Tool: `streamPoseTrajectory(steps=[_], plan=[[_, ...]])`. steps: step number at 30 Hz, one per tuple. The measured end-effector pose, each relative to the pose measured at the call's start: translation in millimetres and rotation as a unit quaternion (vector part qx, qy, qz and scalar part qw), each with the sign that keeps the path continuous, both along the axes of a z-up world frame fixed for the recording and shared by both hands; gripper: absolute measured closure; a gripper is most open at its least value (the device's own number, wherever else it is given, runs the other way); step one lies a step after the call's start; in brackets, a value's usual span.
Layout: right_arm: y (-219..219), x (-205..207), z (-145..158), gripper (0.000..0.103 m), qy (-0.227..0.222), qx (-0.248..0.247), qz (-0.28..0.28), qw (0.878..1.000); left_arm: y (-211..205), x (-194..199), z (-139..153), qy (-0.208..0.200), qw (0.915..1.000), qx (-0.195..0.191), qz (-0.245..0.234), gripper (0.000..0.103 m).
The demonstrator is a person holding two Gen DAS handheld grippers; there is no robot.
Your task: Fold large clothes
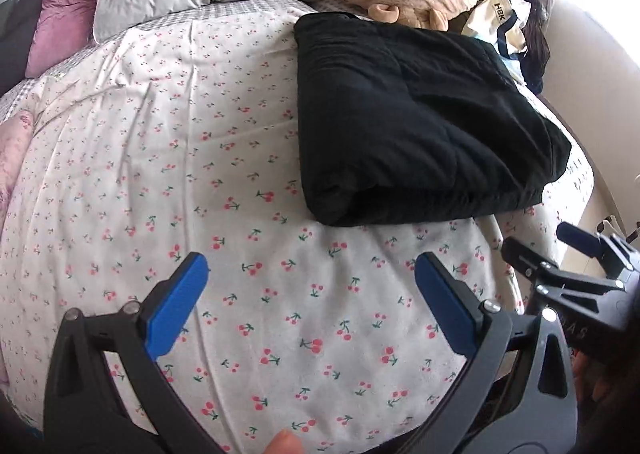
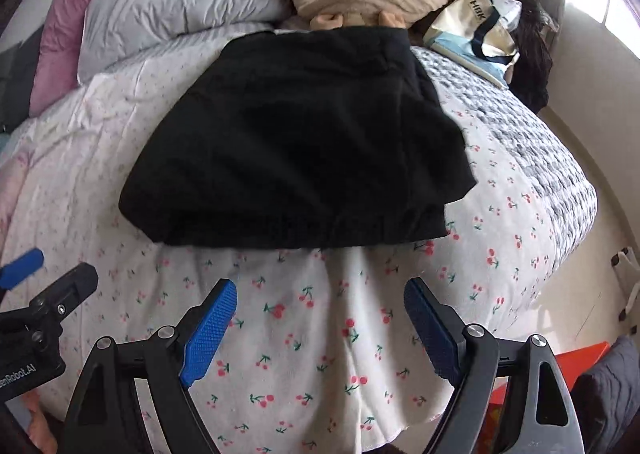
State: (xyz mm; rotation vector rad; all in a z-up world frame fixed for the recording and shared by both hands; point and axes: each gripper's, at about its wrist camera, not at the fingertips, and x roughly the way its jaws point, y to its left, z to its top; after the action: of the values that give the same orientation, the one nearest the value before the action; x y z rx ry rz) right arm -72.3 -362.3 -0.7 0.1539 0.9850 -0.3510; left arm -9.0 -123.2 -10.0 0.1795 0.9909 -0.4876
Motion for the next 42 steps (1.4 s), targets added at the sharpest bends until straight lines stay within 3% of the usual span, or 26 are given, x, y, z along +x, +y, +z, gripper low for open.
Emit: streamPoseTrajectory(steps=[3,42], plan=[[4,4,-2,0.016,0.004,-0.015,0.004,1.000,0,1,-3,0.006,1.0000,0.000,0.000,0.000],[-3,-2,-3,0.016,-0.005,0.013,-0.006,1.000,-12,-6,-10,0.015,0.9999,0.003,-0.008,0.000]])
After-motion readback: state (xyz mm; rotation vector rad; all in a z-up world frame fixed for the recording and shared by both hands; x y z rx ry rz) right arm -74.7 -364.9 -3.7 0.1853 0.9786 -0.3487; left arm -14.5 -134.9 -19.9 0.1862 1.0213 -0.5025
